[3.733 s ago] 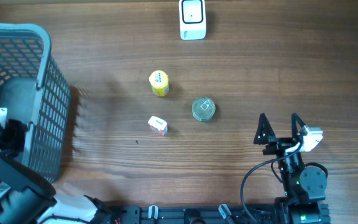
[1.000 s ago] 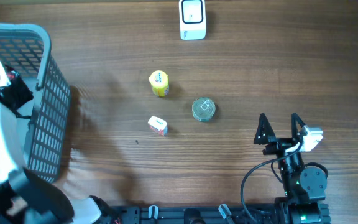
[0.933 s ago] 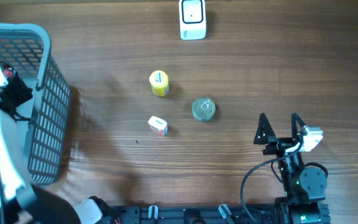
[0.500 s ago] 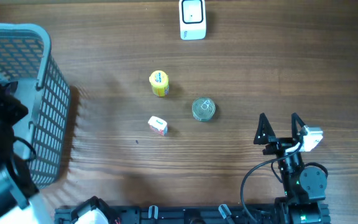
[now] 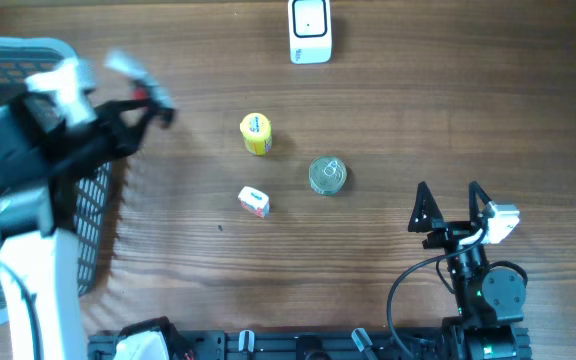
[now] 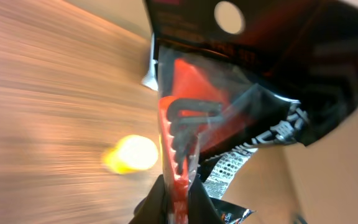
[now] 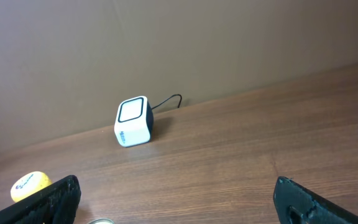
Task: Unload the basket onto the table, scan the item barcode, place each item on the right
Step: 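Lift the hex wrench package and carry it toward the white scanner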
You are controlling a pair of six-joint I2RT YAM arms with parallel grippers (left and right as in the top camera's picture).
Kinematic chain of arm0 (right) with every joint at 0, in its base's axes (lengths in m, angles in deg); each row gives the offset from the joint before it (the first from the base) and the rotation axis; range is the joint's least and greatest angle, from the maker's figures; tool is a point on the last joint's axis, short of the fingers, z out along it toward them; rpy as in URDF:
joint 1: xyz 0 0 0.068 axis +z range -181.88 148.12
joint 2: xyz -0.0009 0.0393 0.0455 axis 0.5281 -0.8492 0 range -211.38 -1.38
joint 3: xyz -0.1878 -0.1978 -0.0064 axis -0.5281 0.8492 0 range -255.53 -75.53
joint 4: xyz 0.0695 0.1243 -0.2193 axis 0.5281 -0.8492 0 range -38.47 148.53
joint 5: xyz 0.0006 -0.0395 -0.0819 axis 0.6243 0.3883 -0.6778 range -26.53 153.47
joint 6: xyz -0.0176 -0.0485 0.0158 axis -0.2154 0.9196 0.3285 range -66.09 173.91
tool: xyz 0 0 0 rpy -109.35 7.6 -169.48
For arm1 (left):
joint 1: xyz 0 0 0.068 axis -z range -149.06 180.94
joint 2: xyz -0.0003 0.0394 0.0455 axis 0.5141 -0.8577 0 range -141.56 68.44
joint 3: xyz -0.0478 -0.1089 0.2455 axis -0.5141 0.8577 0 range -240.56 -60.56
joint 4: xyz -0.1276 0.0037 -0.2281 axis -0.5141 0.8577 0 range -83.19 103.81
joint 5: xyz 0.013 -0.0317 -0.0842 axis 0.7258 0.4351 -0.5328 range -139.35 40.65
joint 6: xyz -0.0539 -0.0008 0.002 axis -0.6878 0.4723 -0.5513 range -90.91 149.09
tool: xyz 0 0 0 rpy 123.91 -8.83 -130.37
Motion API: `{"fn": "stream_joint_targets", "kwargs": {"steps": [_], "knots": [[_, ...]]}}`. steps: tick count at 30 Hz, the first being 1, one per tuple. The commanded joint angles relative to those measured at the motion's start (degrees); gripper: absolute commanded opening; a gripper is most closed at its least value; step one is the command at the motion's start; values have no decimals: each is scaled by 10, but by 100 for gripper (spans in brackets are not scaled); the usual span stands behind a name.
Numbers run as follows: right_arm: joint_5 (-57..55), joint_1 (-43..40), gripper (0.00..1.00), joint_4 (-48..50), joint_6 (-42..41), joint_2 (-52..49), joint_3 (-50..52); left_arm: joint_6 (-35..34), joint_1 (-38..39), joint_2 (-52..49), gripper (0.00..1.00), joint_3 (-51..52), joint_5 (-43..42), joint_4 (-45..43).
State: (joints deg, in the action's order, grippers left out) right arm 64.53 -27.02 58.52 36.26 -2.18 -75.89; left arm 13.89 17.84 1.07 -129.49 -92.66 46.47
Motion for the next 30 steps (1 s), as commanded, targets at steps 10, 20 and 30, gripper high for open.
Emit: {"fn": "stream_joint_targets", "kwargs": {"steps": [10,20,30], "knots": [[3,3,100,2,10,2,1,3,181,-104,4,-1,-470,-305],[3,3,100,2,10,2,1,47,207,-104,4,-1,-470,-539],[3,3,100,2,10,2,1,43,214,-120,4,-1,-470,-536]]}}
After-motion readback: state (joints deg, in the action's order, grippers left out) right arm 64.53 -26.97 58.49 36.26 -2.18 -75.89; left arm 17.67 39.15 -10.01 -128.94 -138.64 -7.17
